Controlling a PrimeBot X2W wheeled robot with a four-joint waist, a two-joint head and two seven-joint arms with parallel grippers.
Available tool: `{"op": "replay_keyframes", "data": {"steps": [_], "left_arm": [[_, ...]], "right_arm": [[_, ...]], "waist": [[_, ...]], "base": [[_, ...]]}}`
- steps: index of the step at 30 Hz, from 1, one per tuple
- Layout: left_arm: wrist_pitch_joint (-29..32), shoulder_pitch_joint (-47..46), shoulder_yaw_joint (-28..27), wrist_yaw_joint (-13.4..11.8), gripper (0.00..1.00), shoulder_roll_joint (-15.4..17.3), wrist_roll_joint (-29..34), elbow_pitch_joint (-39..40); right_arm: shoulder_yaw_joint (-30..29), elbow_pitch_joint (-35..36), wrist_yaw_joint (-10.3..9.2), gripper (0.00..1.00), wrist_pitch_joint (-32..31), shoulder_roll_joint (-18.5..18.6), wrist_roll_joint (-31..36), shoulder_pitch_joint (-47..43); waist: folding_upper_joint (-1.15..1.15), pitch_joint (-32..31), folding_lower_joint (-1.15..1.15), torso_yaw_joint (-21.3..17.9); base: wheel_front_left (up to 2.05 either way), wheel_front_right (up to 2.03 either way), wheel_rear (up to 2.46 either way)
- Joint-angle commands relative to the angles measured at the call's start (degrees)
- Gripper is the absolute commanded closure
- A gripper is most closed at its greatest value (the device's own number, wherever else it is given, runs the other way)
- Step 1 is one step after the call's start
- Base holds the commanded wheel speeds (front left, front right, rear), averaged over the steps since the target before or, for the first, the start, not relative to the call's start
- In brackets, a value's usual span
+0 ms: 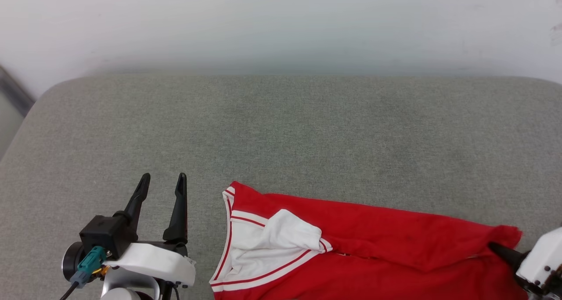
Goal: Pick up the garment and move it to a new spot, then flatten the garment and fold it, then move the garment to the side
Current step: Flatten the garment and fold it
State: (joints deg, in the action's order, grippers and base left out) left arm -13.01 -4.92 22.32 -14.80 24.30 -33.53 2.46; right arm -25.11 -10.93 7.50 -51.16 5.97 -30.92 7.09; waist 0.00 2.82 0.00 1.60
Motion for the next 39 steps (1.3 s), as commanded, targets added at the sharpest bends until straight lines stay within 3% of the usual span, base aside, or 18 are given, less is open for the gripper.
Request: {"op": "replay_keyframes", "data": {"steps": [1, 5, 9, 12, 19, 27, 35, 36, 38, 39], "left_arm": [[-0.03, 0.00, 0.10, -0.13, 0.00, -0.01, 0.10, 0.10], [0.25, -0.63, 0.63, 0.28, 0.00, -0.11, 0.10, -0.14], [0.65, -1.10, 1.15, 0.65, 0.00, -0.05, 0.16, -0.43], [0.85, -1.43, 1.57, 0.80, 0.00, -0.14, 0.18, -0.41], [1.06, -2.53, 2.52, 1.53, 0.00, -0.74, -0.02, -0.90], [0.68, -4.87, 4.12, 2.80, 0.00, -2.35, 0.14, -2.12], [-0.44, -7.33, 4.45, 4.13, 0.00, -3.93, 0.27, -3.87], [-0.54, -7.42, 4.40, 4.20, 0.00, -4.05, 0.26, -4.20], [-0.81, -7.65, 4.37, 4.50, 0.00, -4.25, 0.21, -4.83], [-0.94, -7.74, 4.31, 4.60, 0.00, -4.29, 0.20, -5.09]], "right_arm": [[-0.45, 0.41, -0.03, 1.00, -1.26, -0.88, -1.96, 1.28], [-2.93, -1.38, -0.03, 1.00, -10.14, -3.01, -14.26, 2.89], [0.41, -7.40, -0.03, 1.00, -13.98, -3.16, -30.14, 4.11], [5.97, -10.33, -0.03, 1.00, -13.16, -3.15, -38.93, 5.00], [24.66, -12.90, -0.03, 1.00, -4.92, -3.17, -50.37, 6.79], [44.09, -14.26, -0.02, 1.00, 9.92, -3.11, -55.78, 12.29], [53.33, -22.68, -0.03, 1.00, 23.14, -3.06, -47.98, 18.63], [53.91, -24.37, -0.03, 0.96, 24.36, -3.07, -46.63, 19.08], [55.01, -27.07, -0.03, 0.00, 26.17, -3.03, -45.18, 19.90], [55.46, -27.76, -0.03, 0.00, 27.04, -3.00, -44.72, 20.26]], "waist": [[0.00, 0.02, 0.00, -0.08], [0.00, -0.12, 0.00, 0.34], [0.00, -0.51, 0.00, 1.33], [0.00, -0.47, 0.00, 2.24], [0.00, 0.39, 0.00, 5.02], [0.00, 2.24, 0.00, 8.82], [0.00, 5.72, 0.00, 10.65], [0.00, 5.90, 0.00, 10.65], [0.00, 6.13, 0.00, 10.58], [0.00, 6.16, 0.00, 10.48]], "base": [[0.00, 0.00, 0.00], [0.00, 0.00, 0.00], [0.00, 0.00, 0.00], [0.00, 0.00, 0.00], [0.00, 0.00, 0.00], [0.00, 0.00, 0.00], [0.00, 0.00, 0.00], [0.00, 0.00, 0.00], [0.00, 0.00, 0.00], [0.00, 0.00, 0.00]]}}
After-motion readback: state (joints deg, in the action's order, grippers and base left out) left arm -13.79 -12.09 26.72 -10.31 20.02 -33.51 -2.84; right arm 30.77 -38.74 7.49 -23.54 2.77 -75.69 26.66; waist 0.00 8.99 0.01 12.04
